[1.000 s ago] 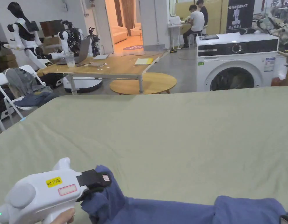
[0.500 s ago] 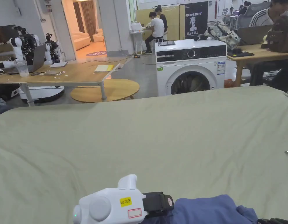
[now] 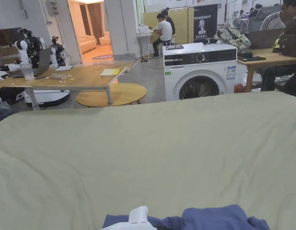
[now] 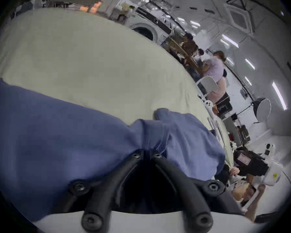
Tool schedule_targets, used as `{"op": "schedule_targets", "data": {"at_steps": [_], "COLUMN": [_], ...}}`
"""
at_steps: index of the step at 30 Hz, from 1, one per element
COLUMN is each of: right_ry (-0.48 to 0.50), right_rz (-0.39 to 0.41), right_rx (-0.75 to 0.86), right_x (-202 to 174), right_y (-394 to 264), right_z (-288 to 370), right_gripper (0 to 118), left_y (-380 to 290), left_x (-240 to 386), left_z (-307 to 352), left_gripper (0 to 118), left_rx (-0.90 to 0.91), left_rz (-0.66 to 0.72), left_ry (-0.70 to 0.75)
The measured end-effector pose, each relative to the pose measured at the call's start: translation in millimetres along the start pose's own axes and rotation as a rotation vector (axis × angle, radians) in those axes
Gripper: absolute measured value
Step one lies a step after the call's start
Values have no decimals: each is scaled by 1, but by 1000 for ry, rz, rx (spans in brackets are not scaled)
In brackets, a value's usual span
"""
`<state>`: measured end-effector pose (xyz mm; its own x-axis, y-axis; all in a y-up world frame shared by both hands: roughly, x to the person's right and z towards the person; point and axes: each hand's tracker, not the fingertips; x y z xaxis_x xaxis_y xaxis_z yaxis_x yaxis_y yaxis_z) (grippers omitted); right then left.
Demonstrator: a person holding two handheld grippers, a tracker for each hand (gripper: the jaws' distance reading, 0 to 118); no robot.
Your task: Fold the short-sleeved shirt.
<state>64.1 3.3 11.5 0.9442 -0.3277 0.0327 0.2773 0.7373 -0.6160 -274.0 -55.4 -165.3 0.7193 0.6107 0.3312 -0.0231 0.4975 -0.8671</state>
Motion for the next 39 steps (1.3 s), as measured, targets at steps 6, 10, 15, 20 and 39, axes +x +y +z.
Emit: {"op": "schedule_targets", "data": {"at_steps": [6,10,15,20,39], "right_ry": [43,64,74,86,82], "right_rz": [-27,-3,4,-6,-14], "right_rx": [16,6,-14,-33,10], "right_x": [-9,-20,-26,-29,-11], "right_y": [13,17,16,14,27], "right_z": [-11,-14,-22,-26,-13], "right_gripper": [0,0,0,0,0], "left_y": [19,30,20,1,39], "left_x": [-27,-70,-127,-152,23], "left_z": [60,117,147,113,142], "left_gripper": [20,84,84,55,2], "left_rx": [125,224,257,188,259], "left_rz": [147,177,361,513,-113], "left_ry": [-186,-139,-62,-207,149]}}
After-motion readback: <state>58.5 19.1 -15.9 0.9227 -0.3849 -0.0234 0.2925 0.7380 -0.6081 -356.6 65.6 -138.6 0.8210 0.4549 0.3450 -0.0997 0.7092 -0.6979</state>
